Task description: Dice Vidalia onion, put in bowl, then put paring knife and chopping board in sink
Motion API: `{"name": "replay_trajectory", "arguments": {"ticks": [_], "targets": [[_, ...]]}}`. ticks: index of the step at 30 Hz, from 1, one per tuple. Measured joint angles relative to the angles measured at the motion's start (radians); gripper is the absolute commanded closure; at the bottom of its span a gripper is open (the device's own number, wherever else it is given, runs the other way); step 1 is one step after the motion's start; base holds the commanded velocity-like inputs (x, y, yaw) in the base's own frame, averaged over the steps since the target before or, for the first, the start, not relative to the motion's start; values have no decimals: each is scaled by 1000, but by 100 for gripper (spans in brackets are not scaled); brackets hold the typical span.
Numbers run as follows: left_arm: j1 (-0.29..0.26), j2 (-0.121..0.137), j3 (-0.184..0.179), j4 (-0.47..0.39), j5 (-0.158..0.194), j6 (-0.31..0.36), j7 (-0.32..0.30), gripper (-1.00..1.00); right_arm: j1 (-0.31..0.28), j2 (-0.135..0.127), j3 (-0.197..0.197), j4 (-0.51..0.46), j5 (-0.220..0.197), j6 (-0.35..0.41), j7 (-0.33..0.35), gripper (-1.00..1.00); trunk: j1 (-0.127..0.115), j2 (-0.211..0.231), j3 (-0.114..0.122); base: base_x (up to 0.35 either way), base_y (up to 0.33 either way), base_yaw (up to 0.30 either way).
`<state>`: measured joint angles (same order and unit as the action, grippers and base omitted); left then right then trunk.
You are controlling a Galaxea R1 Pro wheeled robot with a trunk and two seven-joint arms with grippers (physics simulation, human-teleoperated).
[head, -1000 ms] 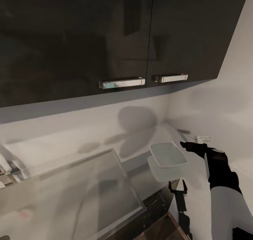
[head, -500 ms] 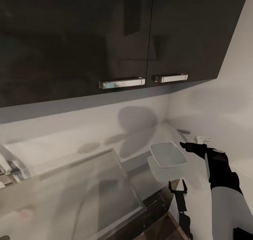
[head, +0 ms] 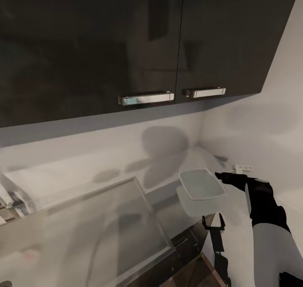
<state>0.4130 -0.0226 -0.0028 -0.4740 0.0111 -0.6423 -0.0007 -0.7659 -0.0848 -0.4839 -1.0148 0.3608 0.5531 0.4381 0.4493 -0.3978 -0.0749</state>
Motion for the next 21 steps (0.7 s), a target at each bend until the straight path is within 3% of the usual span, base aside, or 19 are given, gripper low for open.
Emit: {"name": "replay_trajectory", "arguments": {"ticks": [6, 11, 21], "targets": [[0, 0, 0, 0, 0, 0, 0, -100, 0, 0, -5, 0, 0, 7, 0, -100, 0, 0, -7, 0, 0, 0], [0, 0, 0, 0, 0, 0, 0, -100, 0, 0, -63, 1, 0, 9, 14, -100, 0, 0, -14, 0, 0, 0], [-1, 0, 0, 0, 0, 0, 0, -100, 0, 0, -76, 1, 0, 9, 35, -100, 0, 0, -28, 0, 0, 0]]}}
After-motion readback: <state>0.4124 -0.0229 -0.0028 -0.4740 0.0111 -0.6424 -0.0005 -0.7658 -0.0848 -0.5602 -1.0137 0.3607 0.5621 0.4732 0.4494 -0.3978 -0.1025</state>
